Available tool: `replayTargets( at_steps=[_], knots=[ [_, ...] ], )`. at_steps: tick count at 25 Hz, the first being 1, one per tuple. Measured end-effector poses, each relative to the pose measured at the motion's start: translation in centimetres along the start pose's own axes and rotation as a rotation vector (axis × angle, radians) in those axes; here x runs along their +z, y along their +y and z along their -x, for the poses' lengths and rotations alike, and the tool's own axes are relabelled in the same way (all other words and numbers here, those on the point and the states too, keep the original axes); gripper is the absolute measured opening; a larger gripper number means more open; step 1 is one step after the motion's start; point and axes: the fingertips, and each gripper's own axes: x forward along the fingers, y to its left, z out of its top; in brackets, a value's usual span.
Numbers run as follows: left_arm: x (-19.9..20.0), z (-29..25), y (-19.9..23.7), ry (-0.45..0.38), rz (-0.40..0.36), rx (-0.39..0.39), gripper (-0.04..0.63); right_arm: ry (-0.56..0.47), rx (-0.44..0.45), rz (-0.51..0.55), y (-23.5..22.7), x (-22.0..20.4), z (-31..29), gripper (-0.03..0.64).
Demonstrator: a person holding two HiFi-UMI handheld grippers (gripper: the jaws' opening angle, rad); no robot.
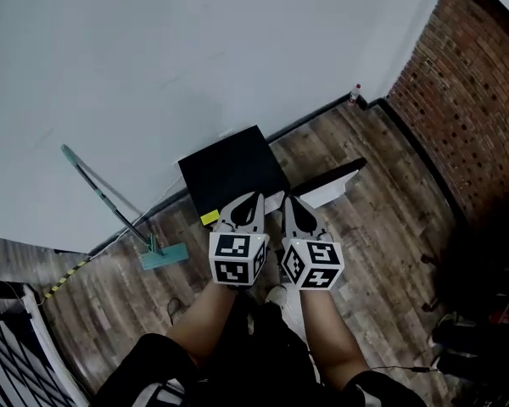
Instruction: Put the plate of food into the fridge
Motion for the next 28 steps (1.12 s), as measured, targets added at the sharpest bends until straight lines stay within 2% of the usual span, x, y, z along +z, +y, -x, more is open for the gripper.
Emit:
replayTargets(
  at_steps=[4,9,16,22,28],
  knots=[
    [7.8,4.3,-1.7,-0.099,-0.032,-0.014,-0.003,-0.118,0.036,0.068,4.2,8.2,3.5,0.012],
    [12.0,8.4,-4.7,-0.162,-0.019,-0.041,-0.003,-0.198,0.076,0.127,6.4,13.6,7.8,0.012],
    [13.5,11.1,-6.3,-0.234,-0.013,-0.053,-0.003,-0.228,0.080,0.170,7.1,14.8,10.7,0.012],
    [13.3,11.3,-6.7,-0.230,0.019,-0.064,-0.003,-0.222,0.079,0.191,7.3,14.3,11.6,0.012],
    [13.4,11.9,-7.7,-0.244,-0.005,-0.078,-0.003,-0.228,0.064,0.179,6.9,14.3,12.2,0.012]
  ],
)
